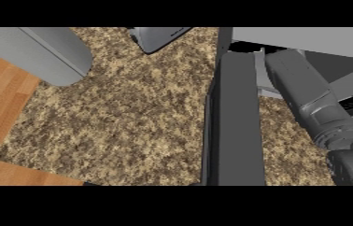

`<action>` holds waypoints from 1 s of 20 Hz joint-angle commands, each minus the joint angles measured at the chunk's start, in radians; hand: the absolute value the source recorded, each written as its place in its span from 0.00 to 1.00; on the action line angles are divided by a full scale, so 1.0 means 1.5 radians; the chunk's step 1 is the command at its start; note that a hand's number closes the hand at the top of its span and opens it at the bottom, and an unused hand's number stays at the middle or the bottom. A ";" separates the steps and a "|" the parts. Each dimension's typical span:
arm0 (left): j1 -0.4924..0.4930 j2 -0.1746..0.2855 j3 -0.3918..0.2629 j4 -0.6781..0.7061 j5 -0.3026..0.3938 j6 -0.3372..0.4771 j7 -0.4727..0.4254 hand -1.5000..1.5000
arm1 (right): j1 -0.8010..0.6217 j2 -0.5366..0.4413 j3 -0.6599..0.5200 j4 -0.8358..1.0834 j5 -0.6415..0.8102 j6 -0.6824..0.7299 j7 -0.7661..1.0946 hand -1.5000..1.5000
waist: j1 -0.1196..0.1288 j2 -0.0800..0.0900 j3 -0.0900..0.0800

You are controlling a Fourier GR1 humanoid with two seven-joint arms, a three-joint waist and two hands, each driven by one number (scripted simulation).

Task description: Pick up the milk, place it into the microwave and close the microwave

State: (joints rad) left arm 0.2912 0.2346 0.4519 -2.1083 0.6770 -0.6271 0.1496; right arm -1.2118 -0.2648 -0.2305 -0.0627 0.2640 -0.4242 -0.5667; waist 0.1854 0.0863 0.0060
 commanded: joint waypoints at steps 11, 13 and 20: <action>0.016 -0.052 -0.040 0.035 -0.079 -0.033 -0.027 0.00 | 0.021 -0.011 -0.031 -0.018 -0.022 0.024 -0.035 0.00 | -0.044 -0.021 -0.002; 0.021 -0.072 -0.055 0.020 -0.094 -0.036 -0.035 0.00 | 0.051 -0.004 -0.039 -0.016 -0.030 0.024 -0.053 0.00 | -0.050 -0.024 -0.002; 0.053 -0.130 -0.147 0.037 -0.155 -0.112 -0.065 0.00 | 0.099 -0.013 -0.067 -0.018 -0.064 0.179 -0.095 0.00 | -0.075 -0.037 -0.002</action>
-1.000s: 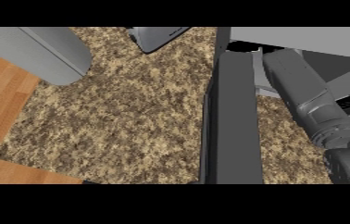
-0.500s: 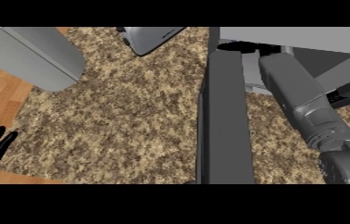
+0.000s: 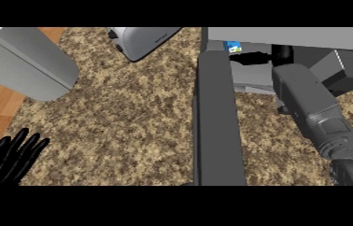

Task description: Pick up the milk, place it into the microwave and close the microwave

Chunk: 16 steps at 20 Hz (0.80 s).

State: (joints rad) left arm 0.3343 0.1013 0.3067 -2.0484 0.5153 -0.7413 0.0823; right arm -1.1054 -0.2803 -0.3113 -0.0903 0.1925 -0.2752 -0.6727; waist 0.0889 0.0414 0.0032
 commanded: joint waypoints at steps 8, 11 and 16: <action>-0.001 -0.030 -0.118 0.035 -0.097 -0.079 0.003 0.00 | 0.100 0.033 -0.048 -0.011 -0.065 0.264 -0.099 0.00 | -0.034 -0.016 -0.001; -0.013 -0.049 -0.128 0.068 -0.166 -0.101 -0.037 0.00 | 0.135 0.050 -0.059 -0.018 -0.084 0.307 -0.109 0.00 | -0.048 -0.024 -0.002; -0.033 -0.067 -0.174 0.091 -0.265 -0.051 -0.082 0.00 | 0.219 0.117 -0.034 -0.049 -0.080 0.314 -0.153 0.00 | -0.063 -0.031 -0.002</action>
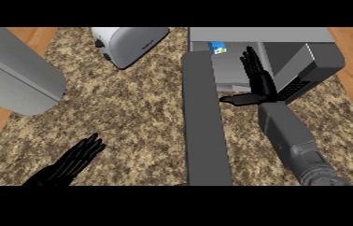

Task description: Pick up the milk, place it into the microwave and close the microwave

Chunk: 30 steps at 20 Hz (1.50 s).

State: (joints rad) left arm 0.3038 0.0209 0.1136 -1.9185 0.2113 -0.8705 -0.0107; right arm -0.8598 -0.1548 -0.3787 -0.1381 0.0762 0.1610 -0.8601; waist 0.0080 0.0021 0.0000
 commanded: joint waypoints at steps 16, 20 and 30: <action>-0.142 -0.013 -0.119 0.193 -0.255 0.125 -0.121 1.00 | 0.411 0.003 0.083 -0.238 0.006 0.060 -0.086 0.00 | -0.046 -0.011 -0.003; -0.195 -0.014 -0.180 0.225 -0.293 0.175 -0.123 1.00 | 0.496 -0.015 0.088 -0.334 -0.019 0.094 -0.059 0.00 | -0.054 -0.011 -0.004; -0.279 -0.014 -0.324 0.419 -0.329 0.350 -0.249 1.00 | 0.709 -0.071 0.103 -0.640 -0.132 0.221 0.009 0.00 | -0.044 -0.004 -0.004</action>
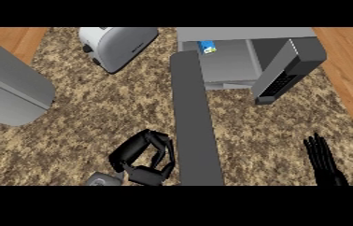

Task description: Pick up the milk, place it into the microwave and close the microwave

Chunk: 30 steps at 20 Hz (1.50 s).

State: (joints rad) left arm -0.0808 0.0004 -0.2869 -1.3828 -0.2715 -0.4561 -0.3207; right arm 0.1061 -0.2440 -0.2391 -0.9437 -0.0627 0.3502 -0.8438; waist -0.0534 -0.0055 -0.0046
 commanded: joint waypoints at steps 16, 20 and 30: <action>-0.164 0.000 -0.440 0.165 0.209 0.404 0.043 1.00 | 0.182 -0.049 0.100 -0.455 -0.188 0.148 0.146 0.00 | -0.033 0.009 -0.001; -0.230 0.000 -0.481 0.167 0.269 0.489 0.047 1.00 | 0.193 -0.065 0.105 -0.491 -0.207 0.157 0.156 0.00 | -0.043 0.011 0.000; -0.337 0.001 -0.482 0.183 0.378 0.637 0.070 1.00 | 0.168 -0.105 0.123 -0.597 -0.270 0.151 0.264 0.00 | -0.079 0.022 -0.002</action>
State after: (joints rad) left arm -0.5294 0.0259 -1.0034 -1.0926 0.2336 0.4301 -0.2046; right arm 0.3778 -0.3837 -0.0552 -1.8046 -0.4332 0.5658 -0.4785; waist -0.1534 0.0219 -0.0057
